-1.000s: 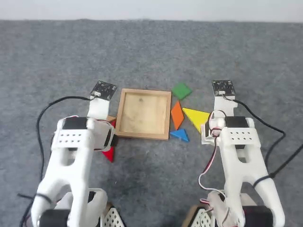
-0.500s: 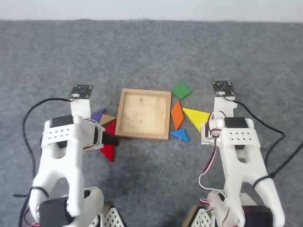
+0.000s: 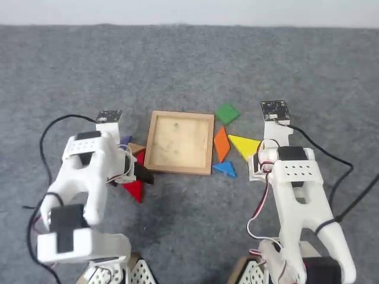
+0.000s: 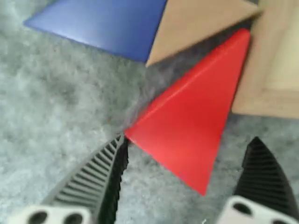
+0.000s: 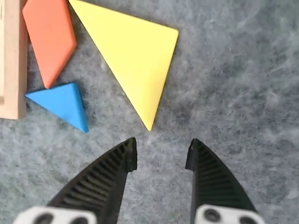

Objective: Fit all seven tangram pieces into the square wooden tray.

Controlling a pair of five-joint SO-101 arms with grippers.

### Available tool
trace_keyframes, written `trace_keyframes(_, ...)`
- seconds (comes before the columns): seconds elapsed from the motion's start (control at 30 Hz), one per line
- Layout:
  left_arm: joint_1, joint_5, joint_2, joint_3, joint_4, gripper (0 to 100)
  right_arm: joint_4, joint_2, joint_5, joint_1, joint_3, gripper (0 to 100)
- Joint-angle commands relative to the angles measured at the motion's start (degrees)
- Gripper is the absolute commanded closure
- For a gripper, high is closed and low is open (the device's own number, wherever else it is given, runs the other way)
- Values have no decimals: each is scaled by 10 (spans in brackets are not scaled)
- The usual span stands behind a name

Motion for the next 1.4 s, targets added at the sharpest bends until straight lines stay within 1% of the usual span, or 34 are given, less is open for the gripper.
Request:
trace_keyframes(0.0,4,-9,11,-36,8,662,-9,-22,11,-3,-4,827)
trace_keyframes(0.17,4,-16,11,-36,-1,672,-9,-22,18,-3,-4,827)
trace_keyframes(0.33,4,-64,11,-38,-4,675,-9,-22,18,-3,-4,827)
trace_keyframes(0.53,4,-98,11,-44,-3,752,-9,-22,18,-2,-4,827)
trace_keyframes(0.6,4,-102,11,-43,-2,757,-9,-22,18,-2,-4,827)
trace_keyframes(0.8,0,-156,11,-44,0,757,-9,-22,18,-2,-4,827)
trace_keyframes(0.9,-1,-193,-4,-44,4,754,-9,-22,18,-2,-4,827)
trace_keyframes(0.97,-7,-212,-35,-48,31,746,-9,-22,18,-2,-4,827)
trace_keyframes(1.07,-33,-224,-89,-65,58,675,-9,-22,18,-2,-4,827)
trace_keyframes(1.13,-47,-237,-111,-67,46,644,-9,-22,18,-2,-4,827)
trace_keyframes(1.2,-47,-245,-111,-62,26,644,-9,-22,19,-2,-4,827)
trace_keyframes(1.37,-33,-238,-55,-53,7,644,-9,-22,32,-2,-4,827)
